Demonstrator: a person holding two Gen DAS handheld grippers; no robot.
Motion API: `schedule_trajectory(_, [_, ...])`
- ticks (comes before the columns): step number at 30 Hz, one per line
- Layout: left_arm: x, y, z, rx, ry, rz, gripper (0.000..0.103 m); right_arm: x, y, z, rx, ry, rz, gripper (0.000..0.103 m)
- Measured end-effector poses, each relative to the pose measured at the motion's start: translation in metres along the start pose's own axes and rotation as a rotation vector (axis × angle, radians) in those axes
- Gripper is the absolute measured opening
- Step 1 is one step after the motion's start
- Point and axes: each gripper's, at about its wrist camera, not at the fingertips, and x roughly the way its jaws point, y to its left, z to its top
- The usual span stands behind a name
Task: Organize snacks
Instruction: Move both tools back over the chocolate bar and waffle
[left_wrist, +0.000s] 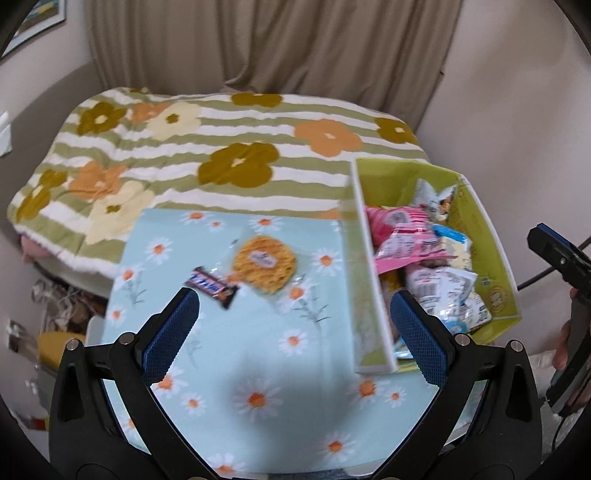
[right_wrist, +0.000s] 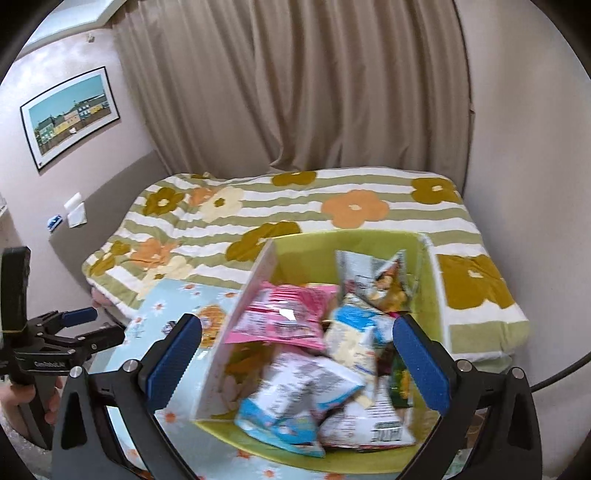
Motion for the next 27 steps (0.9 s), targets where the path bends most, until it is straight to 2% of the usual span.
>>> schedule_trajectory(6, [-0.003, 0.041, -0.007, -0.029, 0.004, 0.005, 0.103, 0.014, 0.044, 0.005, -0.044, -0.004, 0.013, 0.103])
schedule_trajectory(13, [0.018, 0.093, -0.008, 0.005, 0.067, -0.029, 0.103, 0.046, 0.108, 0.013, -0.084, 0.005, 0.03, 0.103])
schedule_trajectory(20, [0.057, 0.133, -0.002, 0.063, 0.135, -0.1, 0.103, 0.1, 0.158, 0.015, -0.167, 0.078, 0.025, 0.103])
schedule_trajectory(27, [0.113, 0.15, -0.002, 0.12, 0.217, -0.165, 0.103, 0.18, 0.184, 0.004, -0.338, 0.263, 0.012, 0.103])
